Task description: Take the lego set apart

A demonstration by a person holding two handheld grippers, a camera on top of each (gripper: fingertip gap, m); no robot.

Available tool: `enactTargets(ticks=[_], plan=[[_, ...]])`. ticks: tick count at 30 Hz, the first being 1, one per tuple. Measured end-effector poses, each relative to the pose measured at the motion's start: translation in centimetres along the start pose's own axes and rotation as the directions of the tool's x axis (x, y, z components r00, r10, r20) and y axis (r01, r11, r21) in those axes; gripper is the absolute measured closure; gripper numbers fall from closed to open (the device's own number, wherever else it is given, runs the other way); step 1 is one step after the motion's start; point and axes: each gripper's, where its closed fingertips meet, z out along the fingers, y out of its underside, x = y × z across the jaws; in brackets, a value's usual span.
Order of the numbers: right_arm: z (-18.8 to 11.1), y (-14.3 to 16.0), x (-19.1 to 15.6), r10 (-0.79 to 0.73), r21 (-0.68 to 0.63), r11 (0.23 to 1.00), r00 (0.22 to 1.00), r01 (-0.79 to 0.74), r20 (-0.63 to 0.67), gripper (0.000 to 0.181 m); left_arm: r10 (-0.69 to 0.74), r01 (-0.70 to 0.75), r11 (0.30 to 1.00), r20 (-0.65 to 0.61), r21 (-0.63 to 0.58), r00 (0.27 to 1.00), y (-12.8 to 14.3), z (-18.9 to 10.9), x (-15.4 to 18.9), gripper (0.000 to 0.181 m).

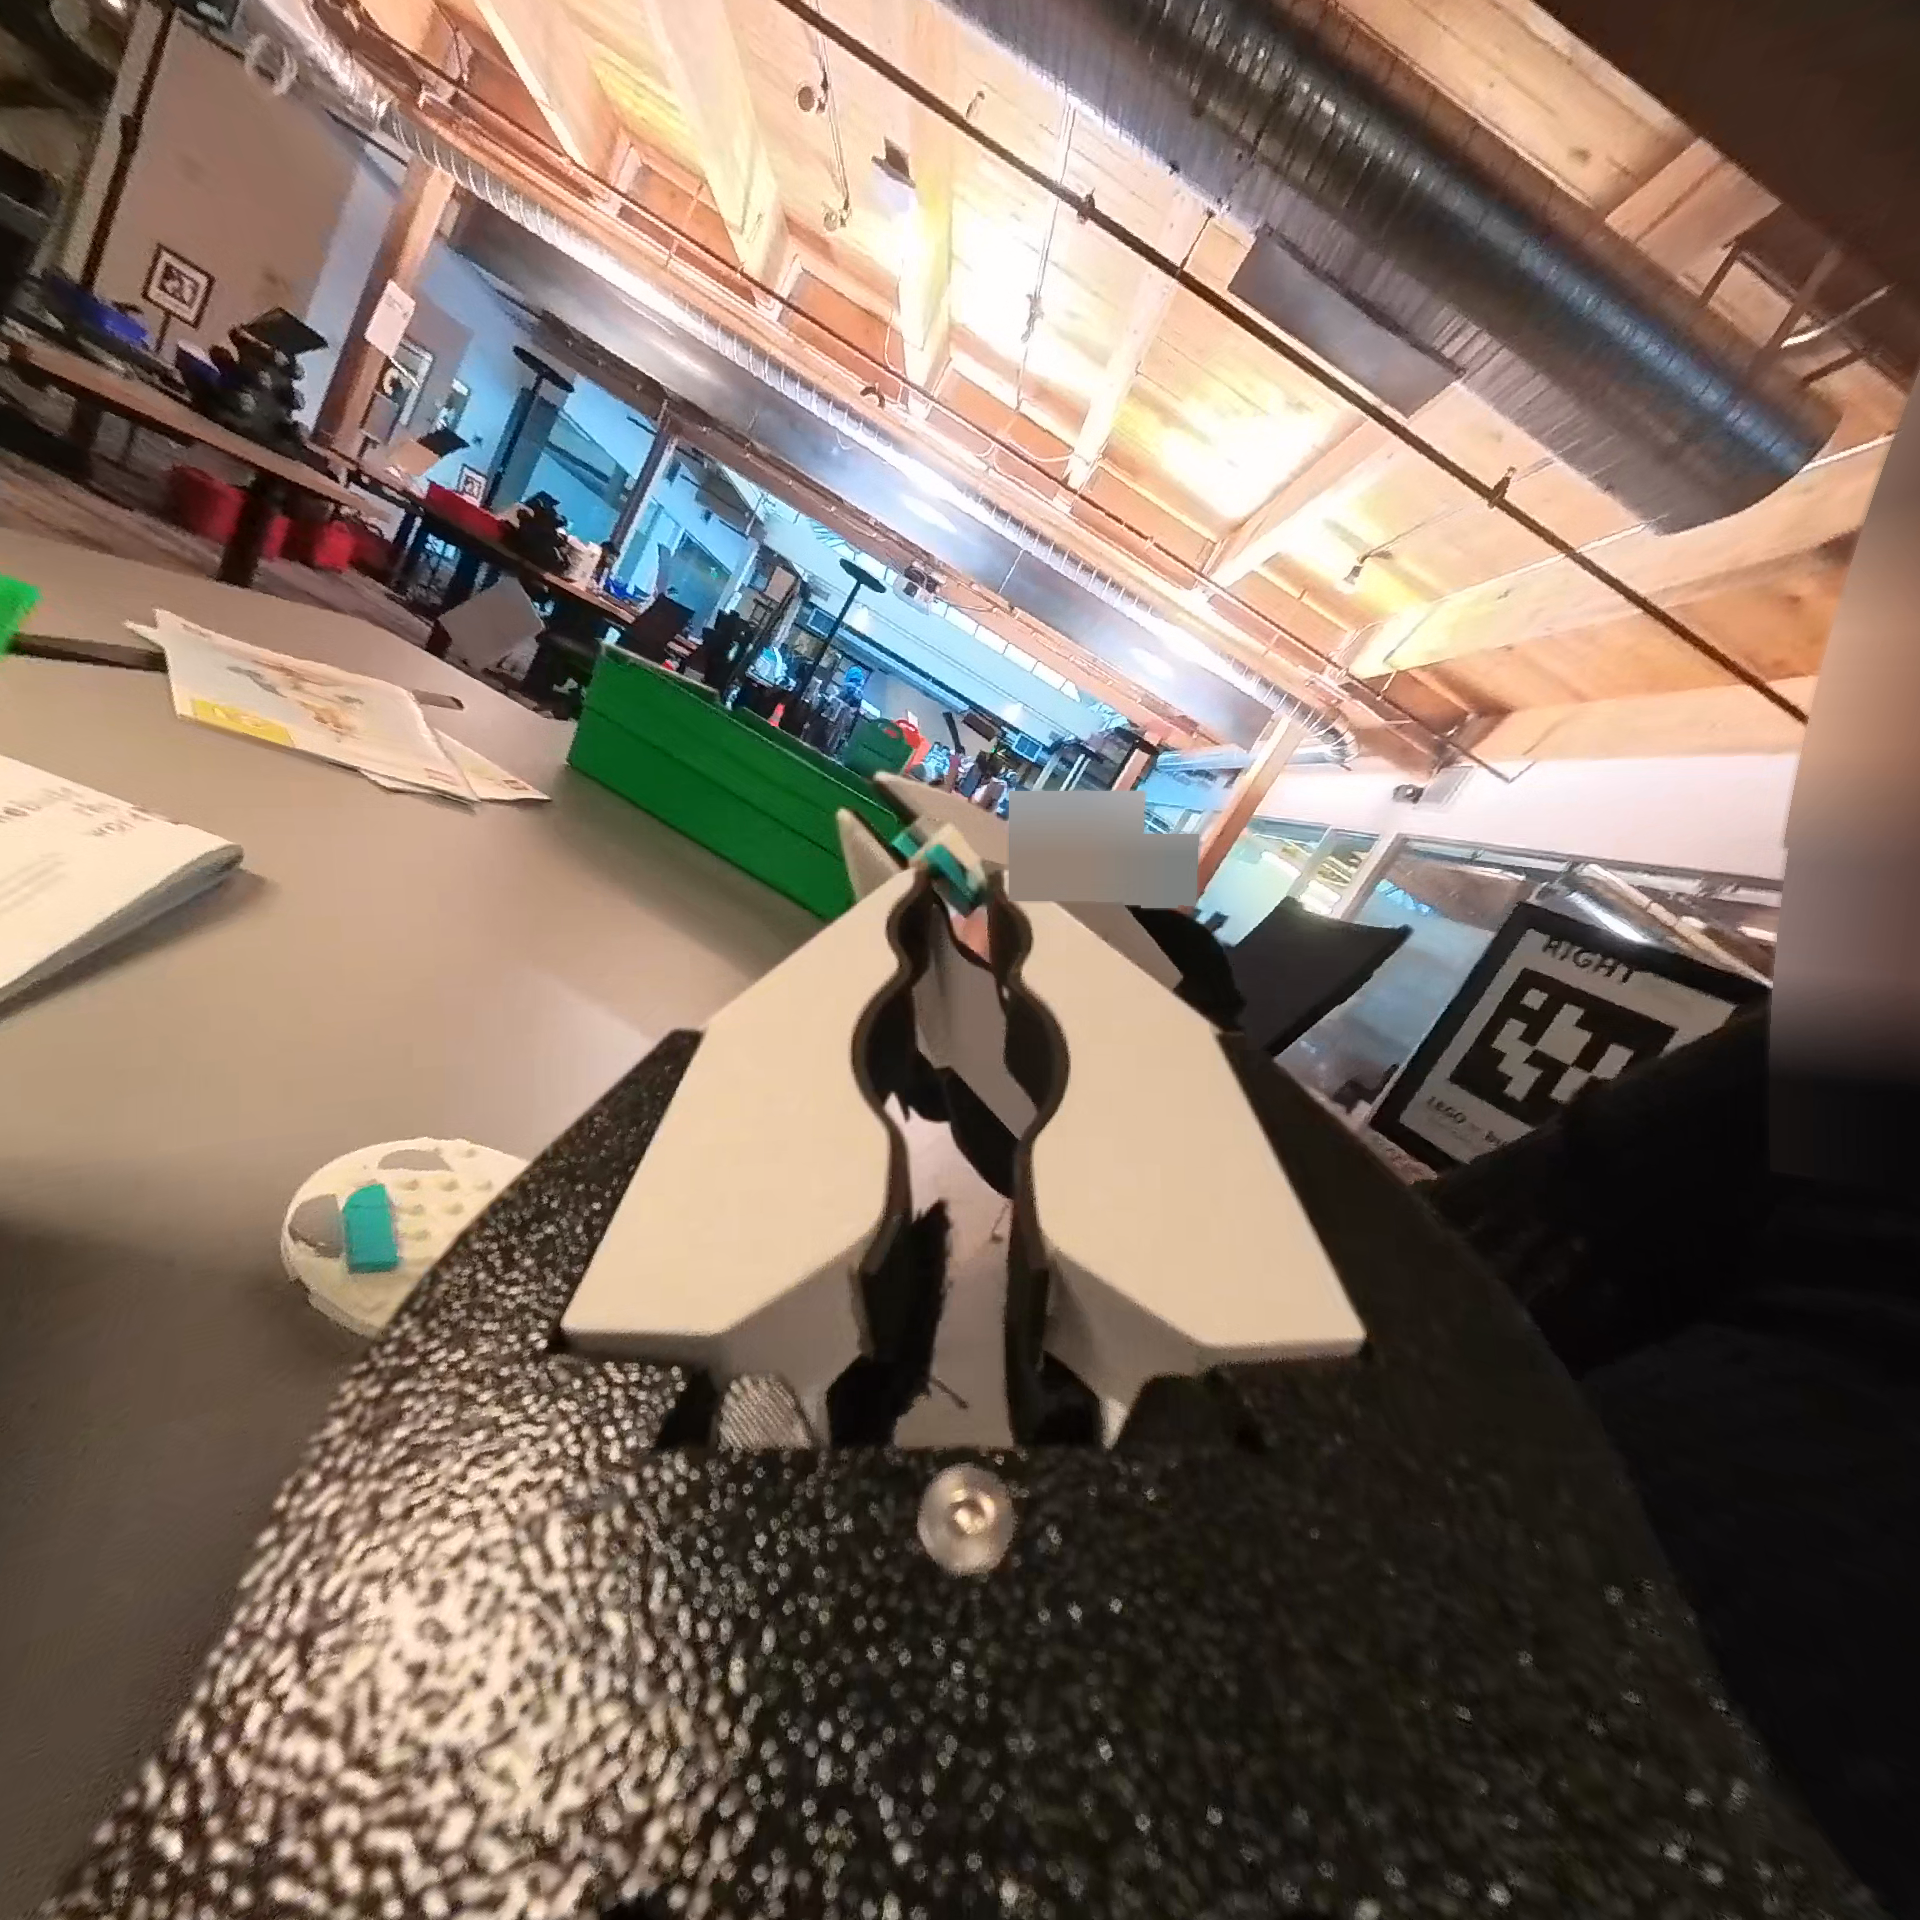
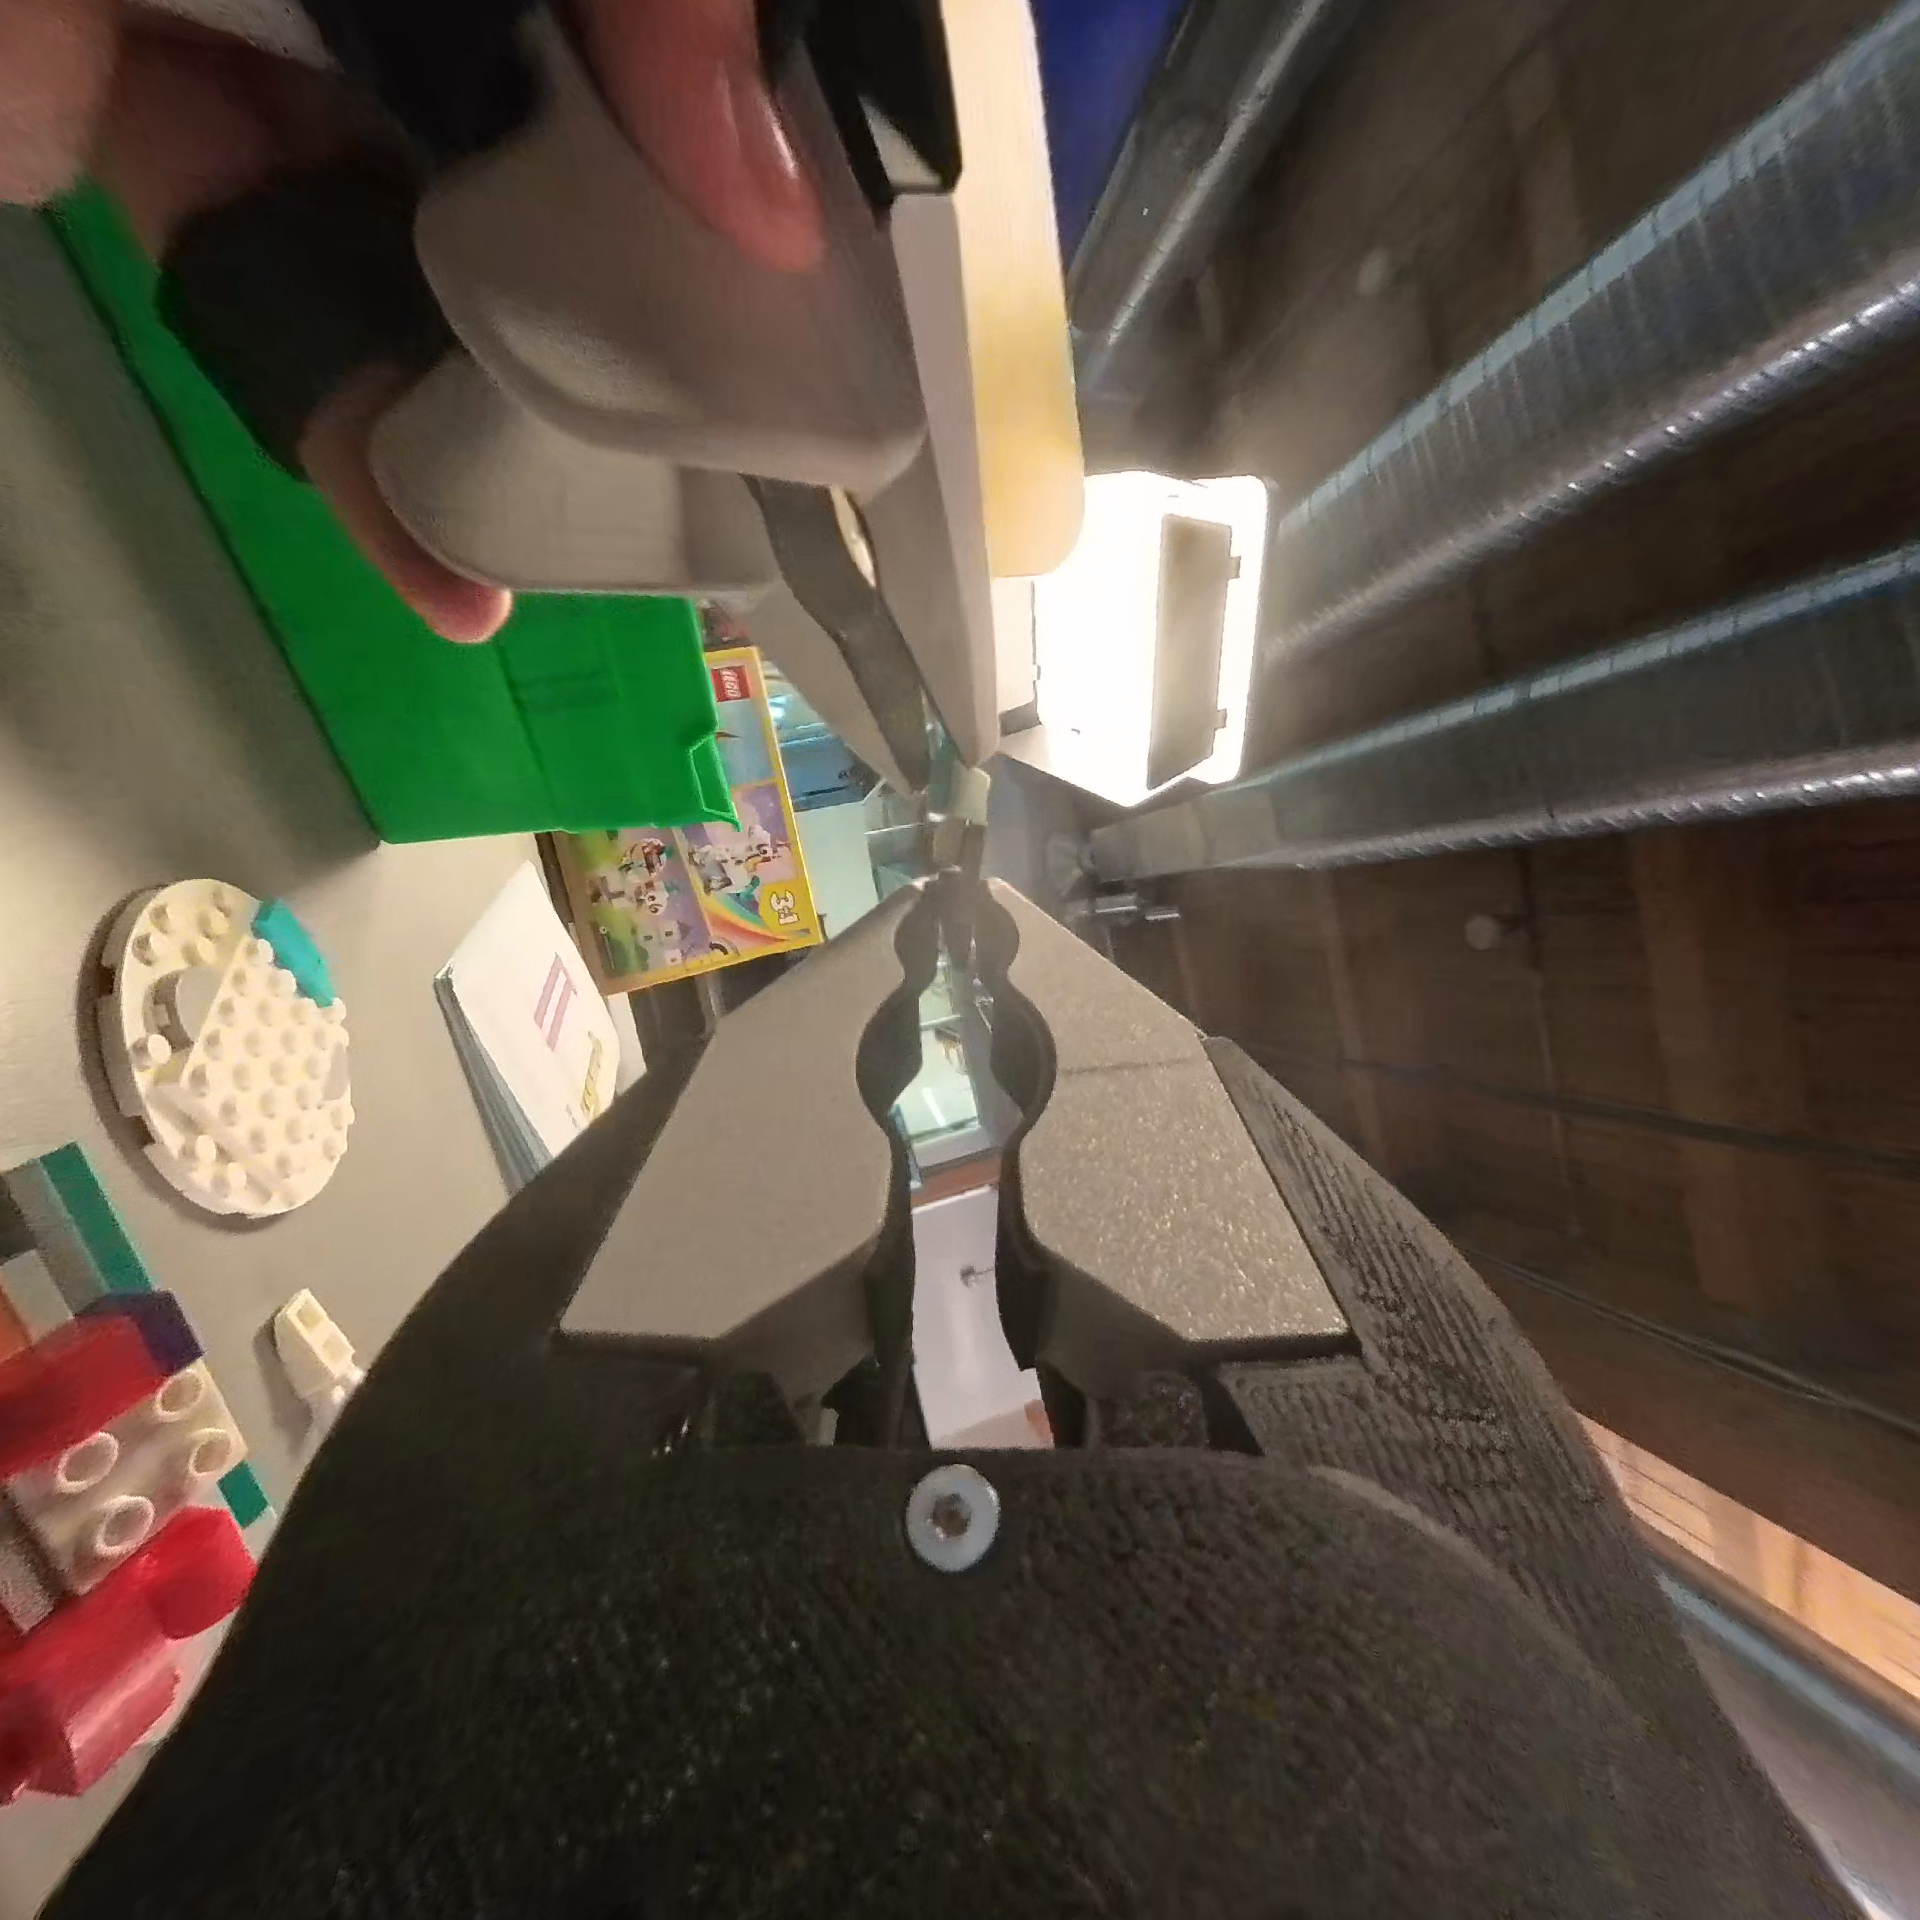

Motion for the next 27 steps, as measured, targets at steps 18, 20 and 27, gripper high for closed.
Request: enactTargets(ticks=[18, 20, 27], plan=[[0.0, -0.4, -3.7, 0.406, -0.079, 0.912, 0.863, -0.402, 0.301, 0.149, 0.443, -0.399, 0.888, 0.191, -0.230, 0.876, 1.1, -0.5, -2.9, 0.181], [0.1, -0.8, -4.2, 0.448, -0.102, 0.892, 0.832, -0.440, 0.327, 0.149, 0.512, -0.453, 0.846, 0.195, -0.280, 0.837, 1.6, -0.5, -3.1, 0.181], [0.3, -0.6, -3.8, 0.372, -0.109, 0.928, 0.893, -0.355, 0.255, 0.158, 0.624, -0.534, 0.766, 0.212, -0.358, 0.752, 1.8, -0.7, -3.7, 0.181]])
